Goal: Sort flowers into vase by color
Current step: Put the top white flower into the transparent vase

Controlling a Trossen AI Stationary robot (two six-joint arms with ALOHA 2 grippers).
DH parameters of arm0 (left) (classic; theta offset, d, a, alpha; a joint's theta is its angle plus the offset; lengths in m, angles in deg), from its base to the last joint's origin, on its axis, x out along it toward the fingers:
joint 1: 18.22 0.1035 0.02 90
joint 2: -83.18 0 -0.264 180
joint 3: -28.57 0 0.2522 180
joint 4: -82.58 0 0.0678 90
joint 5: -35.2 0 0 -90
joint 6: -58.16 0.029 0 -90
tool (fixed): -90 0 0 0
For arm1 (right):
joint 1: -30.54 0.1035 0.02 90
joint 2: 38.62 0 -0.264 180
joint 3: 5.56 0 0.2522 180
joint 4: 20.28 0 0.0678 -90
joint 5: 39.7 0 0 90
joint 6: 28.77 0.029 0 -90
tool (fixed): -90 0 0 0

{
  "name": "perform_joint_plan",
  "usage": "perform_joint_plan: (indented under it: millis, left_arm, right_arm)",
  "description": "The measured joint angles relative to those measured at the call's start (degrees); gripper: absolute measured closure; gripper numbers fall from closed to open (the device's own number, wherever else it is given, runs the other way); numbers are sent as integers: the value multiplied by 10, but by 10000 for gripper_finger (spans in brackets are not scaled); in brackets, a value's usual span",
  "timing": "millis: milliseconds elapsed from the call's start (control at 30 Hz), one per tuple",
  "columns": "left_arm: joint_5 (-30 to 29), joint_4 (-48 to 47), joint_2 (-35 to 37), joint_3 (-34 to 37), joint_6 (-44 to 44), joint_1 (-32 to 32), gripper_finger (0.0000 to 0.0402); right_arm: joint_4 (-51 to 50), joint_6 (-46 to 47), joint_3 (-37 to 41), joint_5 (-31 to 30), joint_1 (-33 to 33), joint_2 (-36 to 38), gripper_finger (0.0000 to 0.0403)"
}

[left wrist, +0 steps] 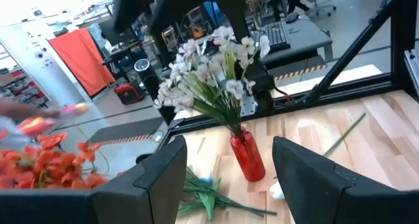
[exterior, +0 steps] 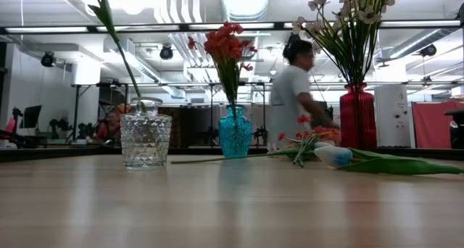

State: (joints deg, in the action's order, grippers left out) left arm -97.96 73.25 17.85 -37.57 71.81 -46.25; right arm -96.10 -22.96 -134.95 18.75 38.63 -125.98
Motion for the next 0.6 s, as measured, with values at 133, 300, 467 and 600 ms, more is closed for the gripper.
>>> perform_joint_plan:
  millis: [133, 300, 467, 600]
  left_arm:
    - [-3, -29, -41, -41, -5, 0, 193]
    - [-3, -87, -105, -121, -4, 3, 193]
    - [-2, -203, -164, -211, -46, 25, 193]
    - [7, -268, -208, -256, -93, 62, 193]
  right_arm:
    - [-63, 24, -28, 0, 40, 0, 138]
    - [-139, 69, -51, 0, 82, 0, 140]
    - [-189, 110, -59, 0, 113, 9, 139]
    - [-201, 120, -59, -1, 133, 25, 142]
